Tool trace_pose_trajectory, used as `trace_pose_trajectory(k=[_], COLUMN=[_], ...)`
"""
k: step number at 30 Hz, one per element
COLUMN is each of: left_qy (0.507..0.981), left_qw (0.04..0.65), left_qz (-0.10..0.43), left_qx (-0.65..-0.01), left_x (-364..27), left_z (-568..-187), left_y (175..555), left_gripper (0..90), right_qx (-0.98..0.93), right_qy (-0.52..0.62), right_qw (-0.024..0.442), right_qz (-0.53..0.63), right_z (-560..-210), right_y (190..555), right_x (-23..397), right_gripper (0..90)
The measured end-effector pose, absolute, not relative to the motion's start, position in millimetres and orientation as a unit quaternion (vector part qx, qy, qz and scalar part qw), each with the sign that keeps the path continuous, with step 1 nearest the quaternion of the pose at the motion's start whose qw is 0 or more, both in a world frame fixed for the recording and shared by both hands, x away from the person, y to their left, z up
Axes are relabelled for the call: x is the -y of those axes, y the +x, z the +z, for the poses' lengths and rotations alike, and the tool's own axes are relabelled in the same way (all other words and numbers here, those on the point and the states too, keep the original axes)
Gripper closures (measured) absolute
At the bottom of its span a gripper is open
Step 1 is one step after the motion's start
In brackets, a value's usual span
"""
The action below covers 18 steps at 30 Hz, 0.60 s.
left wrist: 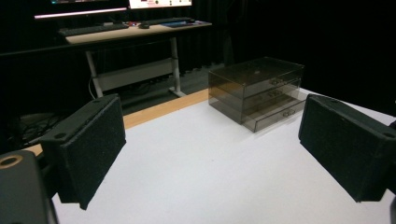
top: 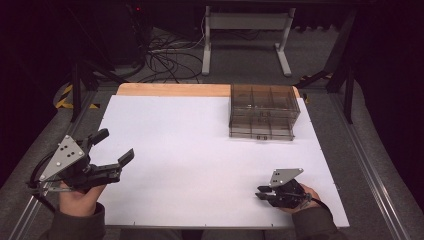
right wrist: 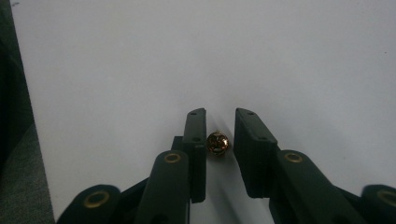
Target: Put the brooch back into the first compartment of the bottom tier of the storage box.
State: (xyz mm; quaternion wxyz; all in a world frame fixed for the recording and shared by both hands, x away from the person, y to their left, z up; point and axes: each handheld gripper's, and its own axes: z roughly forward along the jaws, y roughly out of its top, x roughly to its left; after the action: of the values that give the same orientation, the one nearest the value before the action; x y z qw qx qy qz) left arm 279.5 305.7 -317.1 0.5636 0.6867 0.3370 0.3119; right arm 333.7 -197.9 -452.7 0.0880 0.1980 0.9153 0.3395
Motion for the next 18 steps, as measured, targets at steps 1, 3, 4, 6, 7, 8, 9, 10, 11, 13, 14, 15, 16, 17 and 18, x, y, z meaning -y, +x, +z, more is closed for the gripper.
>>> trace_pose_trajectory(k=[1,3,4,6,7,8,9,10,11,13,14,15,16,17,18], left_qy=[0.686,0.687,0.688,0.687,0.688,0.687,0.687,0.687,0.687,0.688,0.688,0.688,0.688,0.688,0.688], left_qw=[0.563,0.563,0.562,0.562,0.562,0.562,0.562,0.562,0.562,0.562,0.562,0.561,0.561,0.561,0.561], left_qz=[0.312,0.313,0.313,0.313,0.313,0.313,0.312,0.312,0.312,0.312,0.312,0.312,0.312,0.312,0.312], left_qx=[-0.338,-0.338,-0.337,-0.337,-0.337,-0.337,-0.338,-0.338,-0.338,-0.338,-0.338,-0.338,-0.338,-0.338,-0.338], left_x=[-305.5,-305.3,-305.3,-305.1,-305.1,-305.1,-305.2,-305.3,-305.3,-305.7,-305.8,-305.8,-305.7,-305.6,-305.5], left_z=[-317.2,-317.3,-317.4,-317.7,-317.8,-317.8,-317.9,-317.9,-317.9,-317.8,-317.7,-317.6,-317.6,-317.6,-317.6], left_y=[279.5,279.7,279.8,280.1,280.2,280.3,280.3,280.4,280.3,280.3,280.2,280.1,280.1,280.1,280.1], left_gripper=[8.1,8.0,8.1,8.1,8.1,8.1,8.1,8.1,8.1,8.1,8.1,8.1,8.1,8.1,8.1], right_qx=[-0.916,-0.916,-0.916,-0.915,-0.916,-0.916,-0.915,-0.915,-0.915,-0.914,-0.914,-0.913,-0.911,-0.911,-0.91], right_qy=[0.197,0.195,0.195,0.195,0.194,0.193,0.193,0.193,0.193,0.194,0.195,0.197,0.199,0.2,0.202], right_qw=[0.088,0.088,0.087,0.087,0.087,0.088,0.089,0.089,0.09,0.092,0.093,0.095,0.097,0.099,0.101], right_qz=[0.34,0.34,0.34,0.341,0.341,0.341,0.342,0.342,0.342,0.343,0.344,0.345,0.347,0.348,0.349], right_z=[-452.7,-452.8,-452.8,-453.0,-452.9,-452.8,-452.9,-453.0,-453.0,-452.7,-452.5,-452.2,-451.8,-451.4,-451.2], right_y=[333.5,333.2,333.2,333.2,333.4,333.4,333.5,333.7,334.0,334.2,334.5,334.6,334.8,335.1,335.4], right_x=[197.7,197.1,197.1,197.1,197.1,197.0,196.9,196.8,196.7,196.7,196.9,197.1,197.4,197.7,197.9], right_gripper=[77.3,78.6,78.7,78.9,79.0,79.1,79.1,79.1,79.1,79.1,79.1,79.2,79.2,79.2,79.2])
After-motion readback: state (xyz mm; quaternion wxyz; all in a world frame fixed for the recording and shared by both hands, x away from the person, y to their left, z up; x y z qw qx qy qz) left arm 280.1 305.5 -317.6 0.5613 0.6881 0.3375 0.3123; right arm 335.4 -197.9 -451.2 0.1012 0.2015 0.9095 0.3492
